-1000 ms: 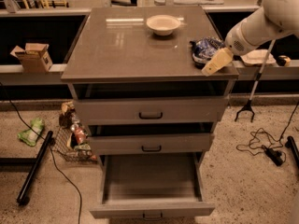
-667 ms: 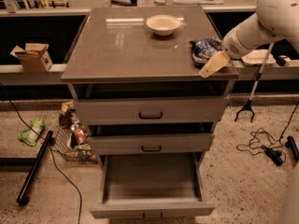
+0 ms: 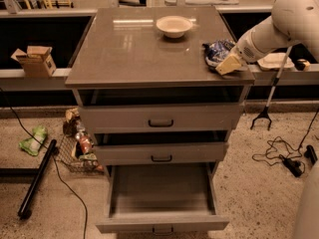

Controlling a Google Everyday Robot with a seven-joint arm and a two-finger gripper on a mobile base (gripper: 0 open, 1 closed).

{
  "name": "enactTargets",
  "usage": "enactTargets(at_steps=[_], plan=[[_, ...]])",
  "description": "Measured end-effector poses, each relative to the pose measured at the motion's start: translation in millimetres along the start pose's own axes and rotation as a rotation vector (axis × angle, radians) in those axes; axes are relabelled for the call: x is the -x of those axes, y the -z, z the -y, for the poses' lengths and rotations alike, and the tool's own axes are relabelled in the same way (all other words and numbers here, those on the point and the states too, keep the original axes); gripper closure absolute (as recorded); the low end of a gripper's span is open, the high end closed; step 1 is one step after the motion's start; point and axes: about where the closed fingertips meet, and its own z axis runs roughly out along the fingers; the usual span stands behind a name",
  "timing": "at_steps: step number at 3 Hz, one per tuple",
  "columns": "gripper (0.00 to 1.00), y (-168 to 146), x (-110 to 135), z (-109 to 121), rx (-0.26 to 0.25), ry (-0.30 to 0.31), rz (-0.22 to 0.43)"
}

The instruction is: Place blue chip bag into bottom drawer

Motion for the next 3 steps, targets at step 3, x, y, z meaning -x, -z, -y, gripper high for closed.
enactTargets(at_steps=[3], plan=[[1.0, 36, 22, 0, 0.012, 0.003, 0.17]])
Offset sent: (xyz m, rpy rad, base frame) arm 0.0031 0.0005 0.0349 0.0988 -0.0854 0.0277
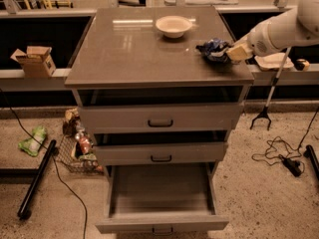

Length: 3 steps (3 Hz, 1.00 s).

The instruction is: Place blue chip bag into bottom drawer

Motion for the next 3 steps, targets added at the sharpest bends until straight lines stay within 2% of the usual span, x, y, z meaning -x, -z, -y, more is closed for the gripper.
enactTargets(at_steps=[1, 2, 3], plan=[[1.0, 36, 6, -8, -0.015, 0.012, 0.066], [1.0, 36, 6, -8, -0.015, 0.012, 0.066], [1.0, 36, 11, -24, 0.043, 0.047, 0.09]])
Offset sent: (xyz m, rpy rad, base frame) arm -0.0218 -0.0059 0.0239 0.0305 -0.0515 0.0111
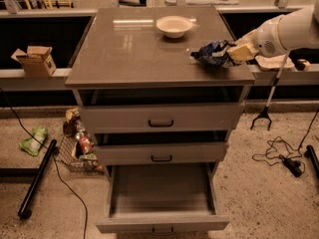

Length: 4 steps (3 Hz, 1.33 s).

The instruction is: Place blue chip bag into bottom drawer

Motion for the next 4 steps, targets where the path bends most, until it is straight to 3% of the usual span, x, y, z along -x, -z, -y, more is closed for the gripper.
enactTargets(at_steps=[1, 3, 4], plan=[[1.0, 13, 16, -42, 0.119, 0.064, 0.074], [1.0, 49, 54, -156, 0.398, 0.208, 0.275], [1.0, 49, 54, -156, 0.398, 0.208, 0.275]])
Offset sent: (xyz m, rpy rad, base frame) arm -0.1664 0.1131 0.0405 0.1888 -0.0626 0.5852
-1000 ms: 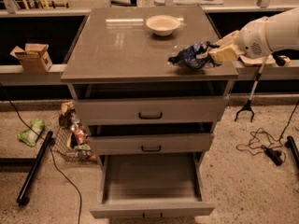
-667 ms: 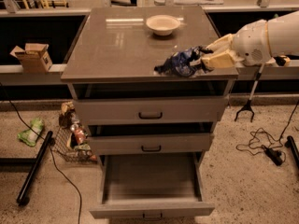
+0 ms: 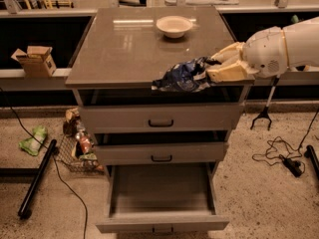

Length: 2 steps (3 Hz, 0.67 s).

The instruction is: Place blue chip bag into bottom drawer

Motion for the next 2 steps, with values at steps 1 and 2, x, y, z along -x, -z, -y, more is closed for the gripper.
enactTargets(at_steps=[1, 2], plan=[[1.0, -14, -24, -16, 0.022, -0.034, 0.001], [1.0, -57, -90, -56, 0.072, -0.141, 0.051]])
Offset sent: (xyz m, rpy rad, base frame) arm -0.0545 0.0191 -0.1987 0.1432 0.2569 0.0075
